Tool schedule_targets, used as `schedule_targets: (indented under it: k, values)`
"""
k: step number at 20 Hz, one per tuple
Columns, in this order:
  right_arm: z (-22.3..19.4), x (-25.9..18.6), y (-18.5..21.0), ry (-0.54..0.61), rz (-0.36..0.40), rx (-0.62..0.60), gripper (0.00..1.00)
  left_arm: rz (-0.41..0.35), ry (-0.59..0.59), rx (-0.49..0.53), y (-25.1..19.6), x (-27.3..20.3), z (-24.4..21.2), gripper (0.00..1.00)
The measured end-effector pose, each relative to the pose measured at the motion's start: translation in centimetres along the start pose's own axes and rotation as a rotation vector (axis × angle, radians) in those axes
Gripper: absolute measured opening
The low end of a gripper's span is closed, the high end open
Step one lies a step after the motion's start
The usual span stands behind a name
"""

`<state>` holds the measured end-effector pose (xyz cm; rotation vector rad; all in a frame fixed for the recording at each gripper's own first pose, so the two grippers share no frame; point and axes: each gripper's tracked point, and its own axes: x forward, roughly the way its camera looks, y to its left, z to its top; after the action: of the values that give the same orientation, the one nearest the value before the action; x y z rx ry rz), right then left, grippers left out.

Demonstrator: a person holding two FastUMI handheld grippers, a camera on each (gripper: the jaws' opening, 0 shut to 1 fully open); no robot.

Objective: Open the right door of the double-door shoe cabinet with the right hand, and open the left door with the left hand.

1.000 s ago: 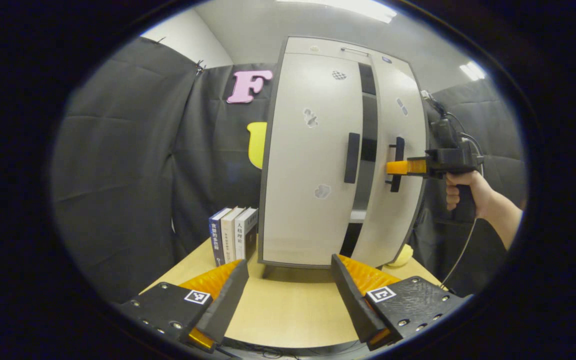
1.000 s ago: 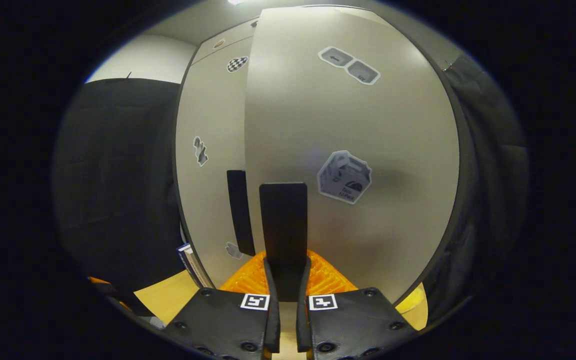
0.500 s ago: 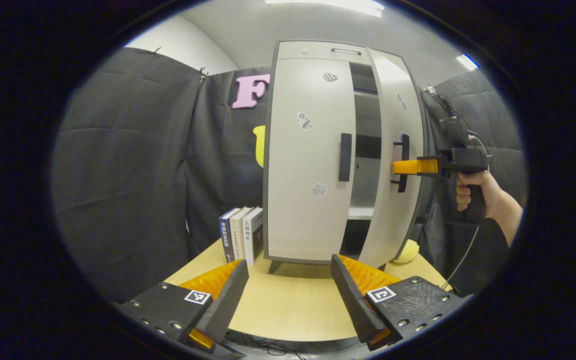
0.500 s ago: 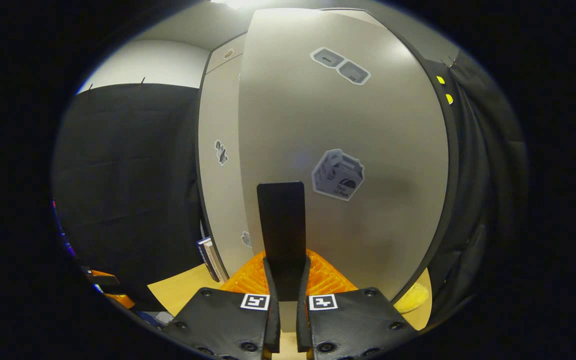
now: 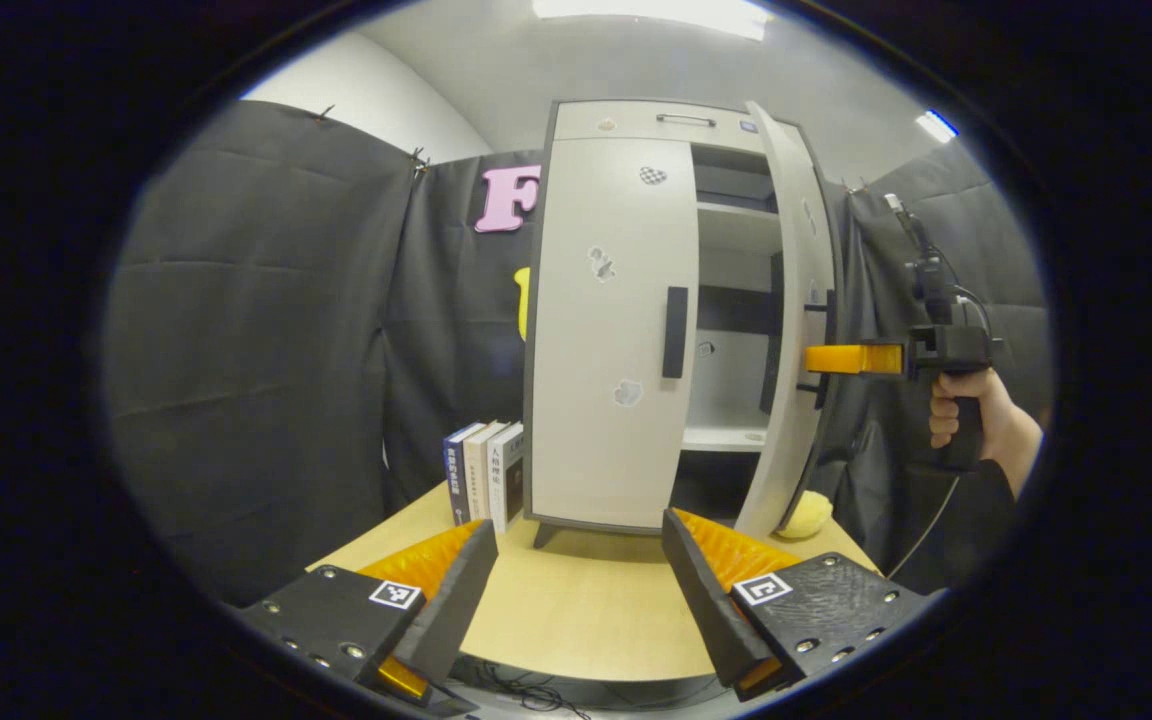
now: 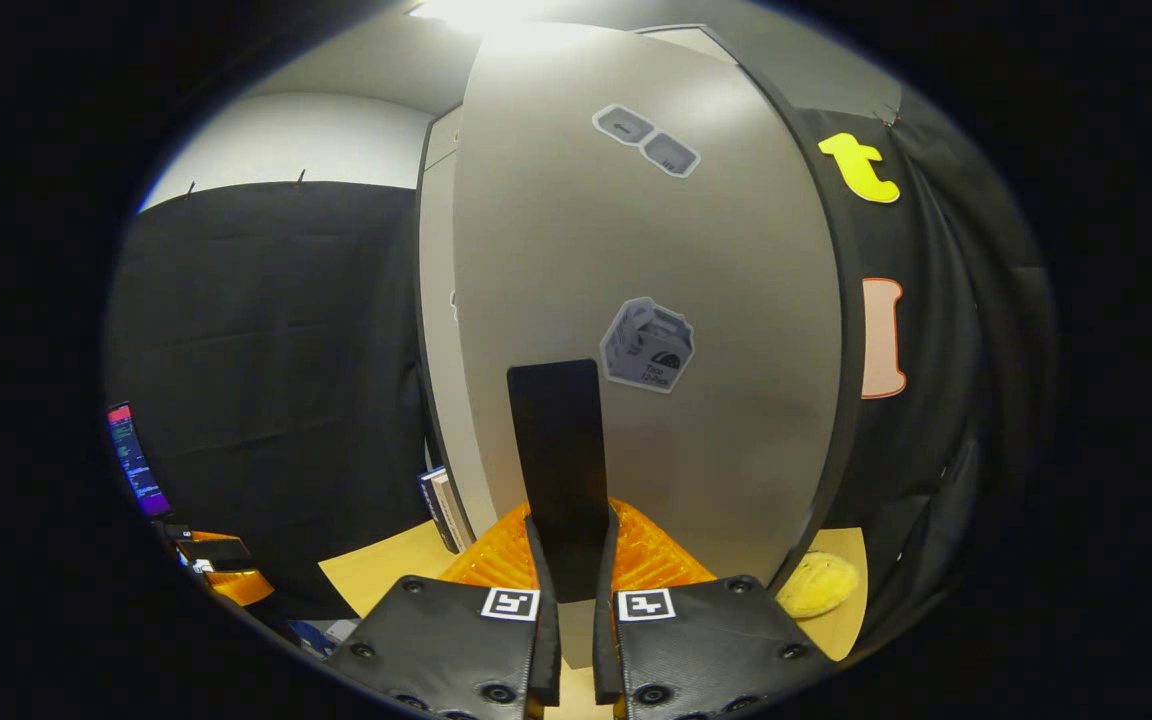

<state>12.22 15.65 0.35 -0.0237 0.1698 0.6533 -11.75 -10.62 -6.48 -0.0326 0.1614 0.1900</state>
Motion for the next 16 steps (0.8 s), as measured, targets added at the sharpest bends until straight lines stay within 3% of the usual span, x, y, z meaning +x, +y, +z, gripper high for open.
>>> schedule_targets:
  k: [8,16]
  values:
    - [0.1,-1.2,-1.0,-0.015,0.008,-0.001,0.15,0.02,0.006,-0.035,-1.8,-3.1,-1.3,0.99]
    - [-0.3,-2.4,-2.4,0.02,-0.012,-0.044,0.14,-0.025,-0.001,-0.053,-4.1,-2.1,-0.7,0.99]
